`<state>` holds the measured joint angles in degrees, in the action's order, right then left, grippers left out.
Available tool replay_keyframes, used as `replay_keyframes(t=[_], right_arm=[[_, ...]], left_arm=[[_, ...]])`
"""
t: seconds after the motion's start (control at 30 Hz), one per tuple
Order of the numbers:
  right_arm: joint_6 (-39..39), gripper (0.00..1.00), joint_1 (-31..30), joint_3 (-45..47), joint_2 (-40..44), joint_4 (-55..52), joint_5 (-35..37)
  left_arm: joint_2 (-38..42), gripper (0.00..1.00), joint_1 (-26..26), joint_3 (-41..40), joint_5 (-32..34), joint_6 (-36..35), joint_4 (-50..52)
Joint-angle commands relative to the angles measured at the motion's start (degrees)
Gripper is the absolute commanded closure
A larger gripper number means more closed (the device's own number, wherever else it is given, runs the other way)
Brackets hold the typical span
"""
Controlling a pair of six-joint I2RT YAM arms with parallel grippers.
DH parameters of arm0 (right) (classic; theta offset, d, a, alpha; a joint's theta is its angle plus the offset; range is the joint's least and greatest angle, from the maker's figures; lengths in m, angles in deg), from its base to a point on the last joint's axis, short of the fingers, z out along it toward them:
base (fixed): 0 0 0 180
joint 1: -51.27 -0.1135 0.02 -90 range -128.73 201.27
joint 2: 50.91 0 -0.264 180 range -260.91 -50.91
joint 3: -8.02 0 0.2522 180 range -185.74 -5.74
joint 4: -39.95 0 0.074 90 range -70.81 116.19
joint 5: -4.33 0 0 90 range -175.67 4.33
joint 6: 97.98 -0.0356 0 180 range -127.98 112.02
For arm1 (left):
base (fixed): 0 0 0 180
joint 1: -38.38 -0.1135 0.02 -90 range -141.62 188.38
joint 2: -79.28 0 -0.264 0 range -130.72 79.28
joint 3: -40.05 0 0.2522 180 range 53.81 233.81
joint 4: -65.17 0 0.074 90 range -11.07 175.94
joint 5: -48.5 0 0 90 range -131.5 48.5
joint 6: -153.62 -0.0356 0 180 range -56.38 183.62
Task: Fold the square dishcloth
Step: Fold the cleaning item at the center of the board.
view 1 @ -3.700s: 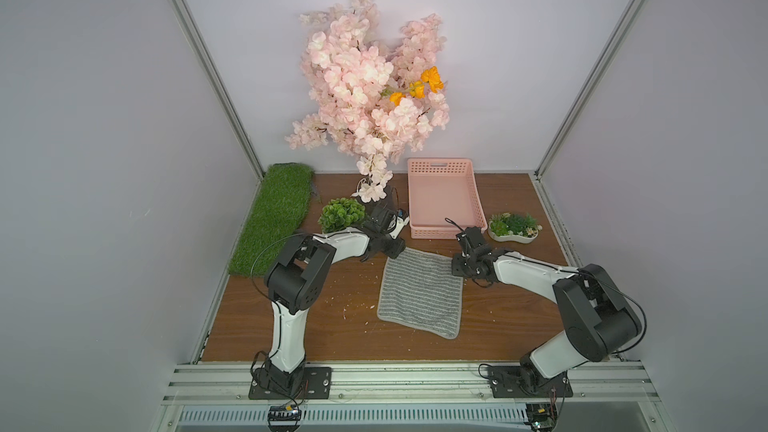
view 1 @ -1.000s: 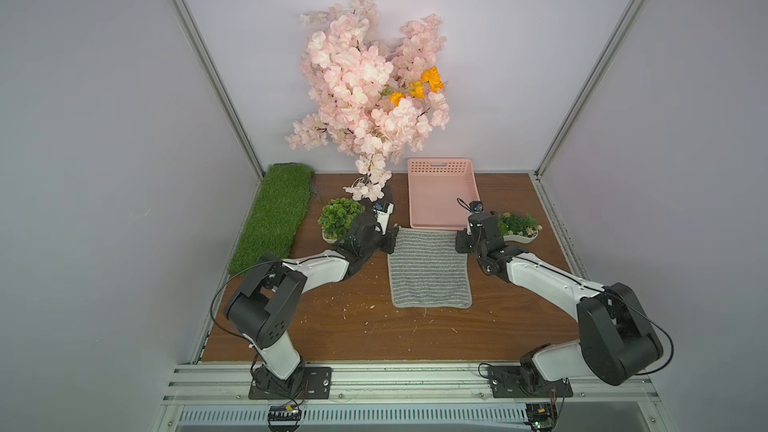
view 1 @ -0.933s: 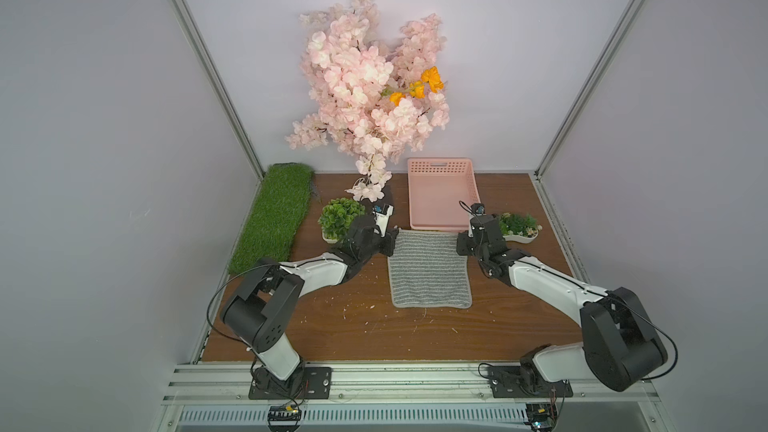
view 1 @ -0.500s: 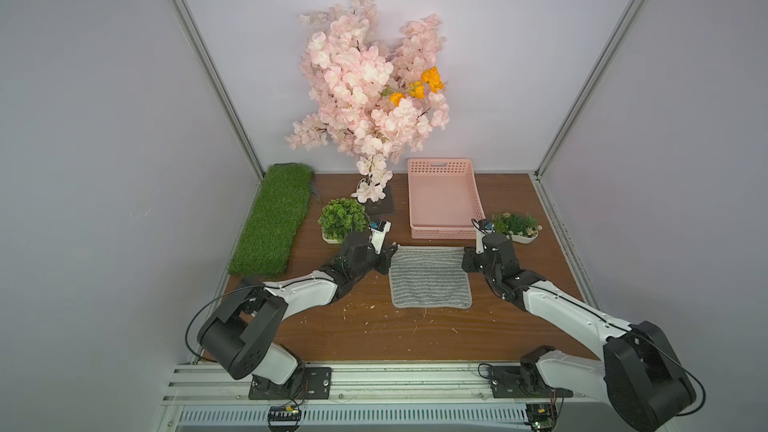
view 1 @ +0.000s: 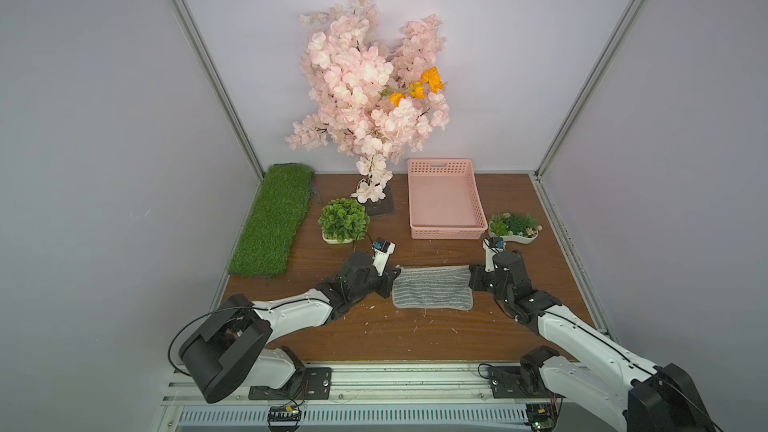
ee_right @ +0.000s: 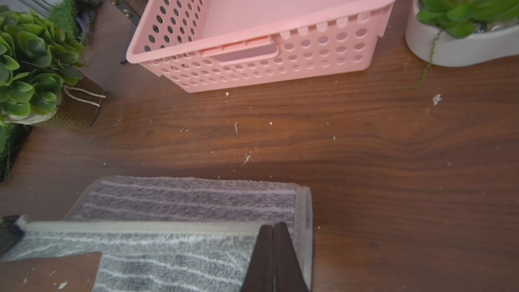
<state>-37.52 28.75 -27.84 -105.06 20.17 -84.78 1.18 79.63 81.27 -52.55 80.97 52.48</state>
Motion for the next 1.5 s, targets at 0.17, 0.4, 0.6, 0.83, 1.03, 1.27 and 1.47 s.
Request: replay_keyframes(t=[0.17, 0.4, 0.6, 0.83, 1.03, 1.27, 1.47], right_arm=[[-4.49, 1.00, 0.18, 3.04, 3.91, -4.61, -2.06], [-6.50, 1.00, 0.13, 5.04, 7.41, -6.59, -3.95], [-7.24, 1.00, 0.07, 6.56, 8.96, -7.83, -4.51], [-8.36, 0.88, 0.02, 6.84, 8.68, -7.66, -3.66], [-9.52, 0.66, -0.02, 5.54, 8.83, -9.35, -1.79], [-10.83, 0.58, 0.02, 2.48, 10.92, -12.68, -0.52], [-11.45, 0.59, 0.02, -1.39, 10.22, -15.87, 0.81]], left_arm=[[2.05, 0.99, 0.75, -2.88, 2.00, 2.39, 2.86], [1.84, 0.99, 1.08, -3.83, 1.61, 2.95, 2.73], [1.46, 0.99, 1.67, -5.17, 1.83, 4.01, 2.25], [0.97, 0.63, 1.91, -5.86, -1.44, 4.43, 1.77], [2.12, 0.69, 2.09, -6.81, -5.51, 4.88, 2.53], [3.87, 0.73, 2.06, -5.48, -9.20, 3.89, 5.88], [2.45, 0.73, 2.08, -4.17, -15.30, 3.72, 6.42]])
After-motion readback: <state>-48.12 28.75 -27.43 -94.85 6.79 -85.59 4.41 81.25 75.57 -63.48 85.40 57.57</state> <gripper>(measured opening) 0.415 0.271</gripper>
